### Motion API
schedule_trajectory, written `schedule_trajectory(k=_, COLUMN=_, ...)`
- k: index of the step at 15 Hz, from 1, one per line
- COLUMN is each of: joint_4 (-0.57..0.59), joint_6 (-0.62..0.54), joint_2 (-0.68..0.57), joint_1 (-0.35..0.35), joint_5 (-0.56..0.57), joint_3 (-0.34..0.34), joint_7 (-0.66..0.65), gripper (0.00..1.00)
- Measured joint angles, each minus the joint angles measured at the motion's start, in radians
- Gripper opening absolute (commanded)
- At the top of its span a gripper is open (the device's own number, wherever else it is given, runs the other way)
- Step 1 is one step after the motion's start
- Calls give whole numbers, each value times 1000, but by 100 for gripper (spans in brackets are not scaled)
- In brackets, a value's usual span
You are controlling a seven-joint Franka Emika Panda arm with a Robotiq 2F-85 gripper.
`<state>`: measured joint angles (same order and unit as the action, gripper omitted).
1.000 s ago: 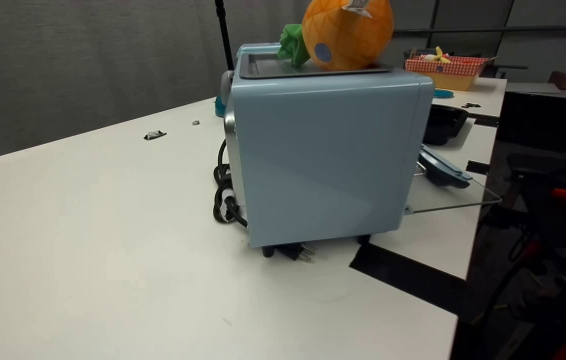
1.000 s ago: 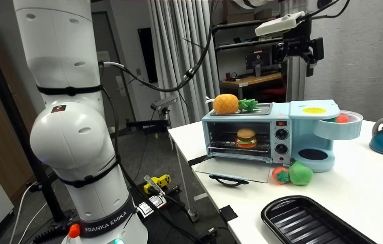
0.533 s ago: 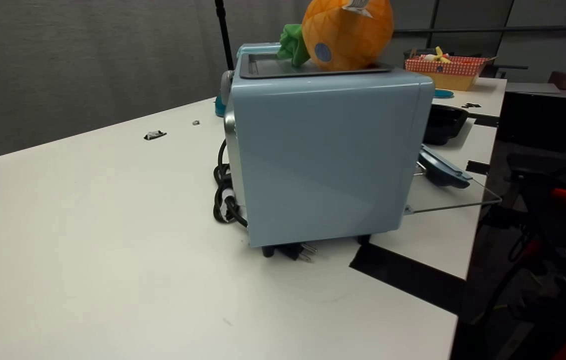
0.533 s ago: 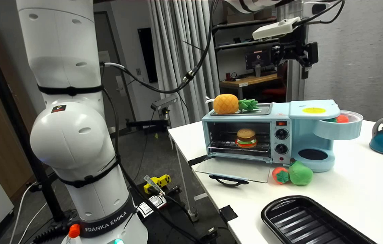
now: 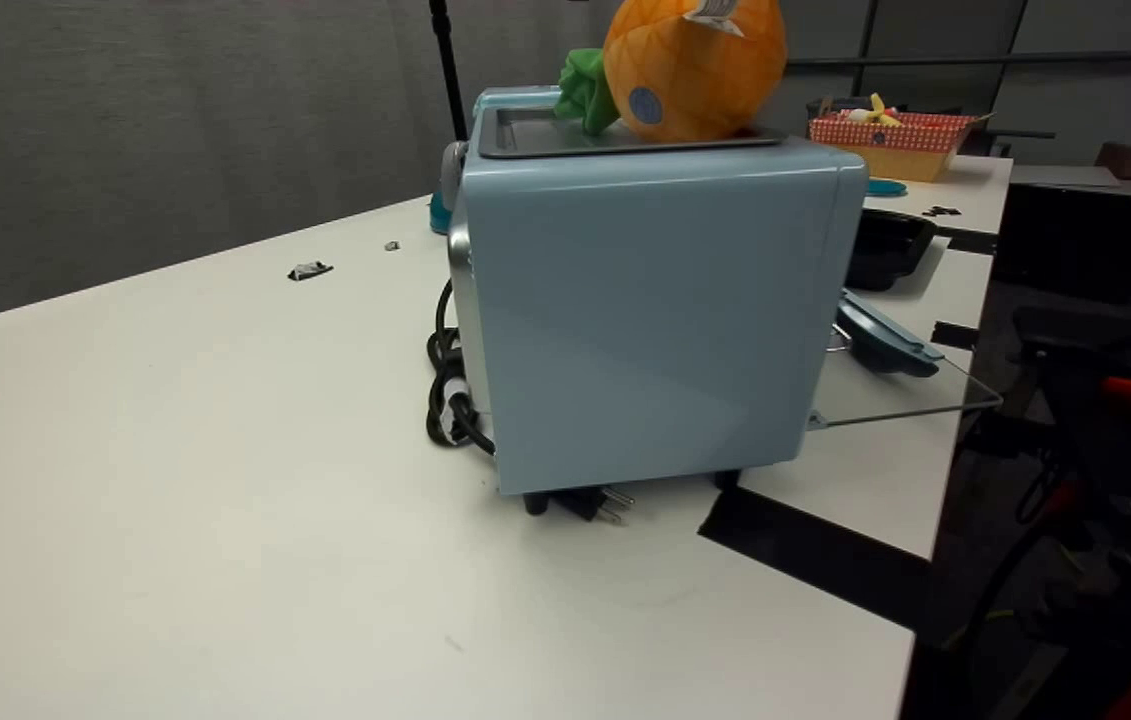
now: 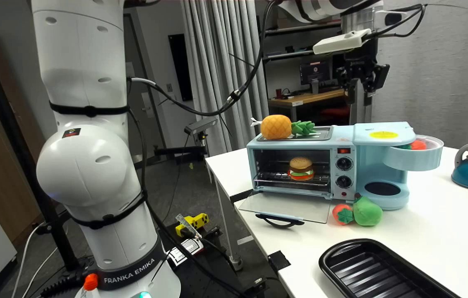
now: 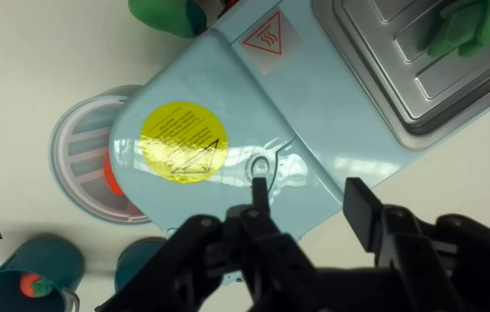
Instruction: Press the yellow button on the machine
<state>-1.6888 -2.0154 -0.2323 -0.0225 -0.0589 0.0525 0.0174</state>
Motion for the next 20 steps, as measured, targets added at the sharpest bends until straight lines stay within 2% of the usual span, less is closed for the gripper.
schedule_trajectory(k=1, joint_4=4, joint_6=-2, joint_2=-8, joint_1=-2, joint_5=0, joint_3=0, joint_7=0, gripper=11)
schedule_trajectory(k=3, joint_4=11, joint_6=-8, joint_2=-24, joint_1=-5, joint_5=0, joint_3=0, joint_7=0, gripper=0)
schedule_trajectory(k=20, joint_4=37, joint_6=-51, joint_2=-118, joint_1=-13, joint_5=47, joint_3=9, joint_7=0, gripper=0)
